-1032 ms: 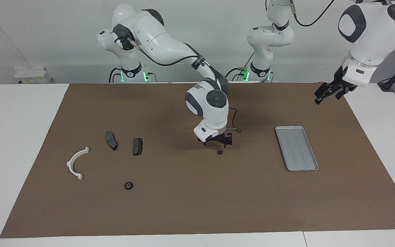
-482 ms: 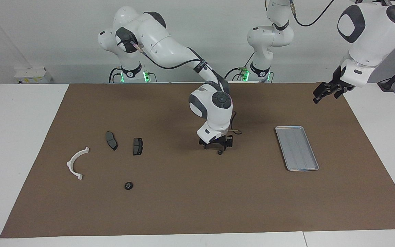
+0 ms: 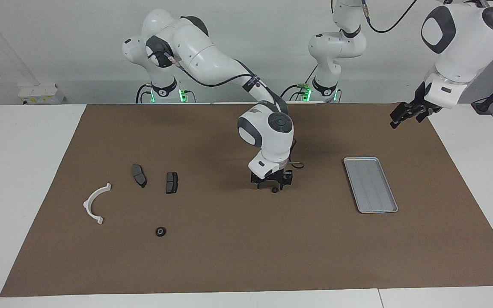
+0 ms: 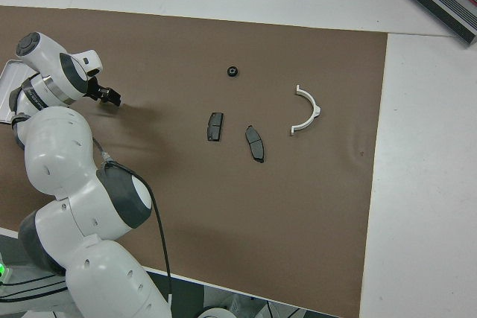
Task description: Place bearing gear from tray to pile
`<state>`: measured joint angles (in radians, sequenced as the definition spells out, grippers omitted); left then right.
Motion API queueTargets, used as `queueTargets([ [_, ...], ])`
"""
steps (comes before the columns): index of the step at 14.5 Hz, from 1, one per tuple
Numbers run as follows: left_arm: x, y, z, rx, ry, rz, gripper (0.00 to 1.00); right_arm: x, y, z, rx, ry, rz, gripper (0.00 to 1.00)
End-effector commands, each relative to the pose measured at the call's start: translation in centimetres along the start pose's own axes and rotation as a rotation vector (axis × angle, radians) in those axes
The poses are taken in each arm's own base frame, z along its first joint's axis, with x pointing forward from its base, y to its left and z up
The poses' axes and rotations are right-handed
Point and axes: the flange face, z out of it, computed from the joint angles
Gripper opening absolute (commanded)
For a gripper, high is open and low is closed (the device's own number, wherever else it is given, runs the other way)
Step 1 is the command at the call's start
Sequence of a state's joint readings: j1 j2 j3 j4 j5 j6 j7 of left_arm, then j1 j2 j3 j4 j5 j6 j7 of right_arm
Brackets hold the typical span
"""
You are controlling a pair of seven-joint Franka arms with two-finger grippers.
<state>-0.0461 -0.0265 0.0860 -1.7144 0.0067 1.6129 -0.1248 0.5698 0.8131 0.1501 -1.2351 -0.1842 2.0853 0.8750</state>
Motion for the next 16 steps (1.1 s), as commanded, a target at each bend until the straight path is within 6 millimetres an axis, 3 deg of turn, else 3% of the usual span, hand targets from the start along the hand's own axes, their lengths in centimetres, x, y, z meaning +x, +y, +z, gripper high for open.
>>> queueTargets([
  [1, -0.6, 0.1, -0.4, -0.001, -0.002, 0.017, 1.0, 0.7, -0.5, 0.7, -0.014, 0.029, 0.005, 0.92],
  [4, -0.4, 0.1, -0.4, -0.002, 0.006, 0.013, 1.0, 0.8, -1.0, 0.7, -0.027, 0.018, 0.004, 0.91],
  [9, -0.5, 0.1, -0.4, 0.0, 0.004, 0.011, 1.0, 0.7, -1.2, 0.4, -0.031, 0.015, 0.024, 0.72],
  [10, -0.5, 0.1, -0.4, 0.0, 0.004, 0.01, 1.0, 0.6, -1.2, 0.5, -0.031, 0.015, 0.026, 0.61],
  [11, -0.4, 0.2, -0.6, -0.001, 0.009, 0.013, 1.0, 0.5, -1.2, 0.6, -0.032, 0.014, 0.026, 0.44],
  [16, -0.6, 0.5, -0.6, 0.0, 0.007, 0.017, 1.0, -0.5, -2.2, 1.5, -0.032, 0.01, 0.04, 0.48],
])
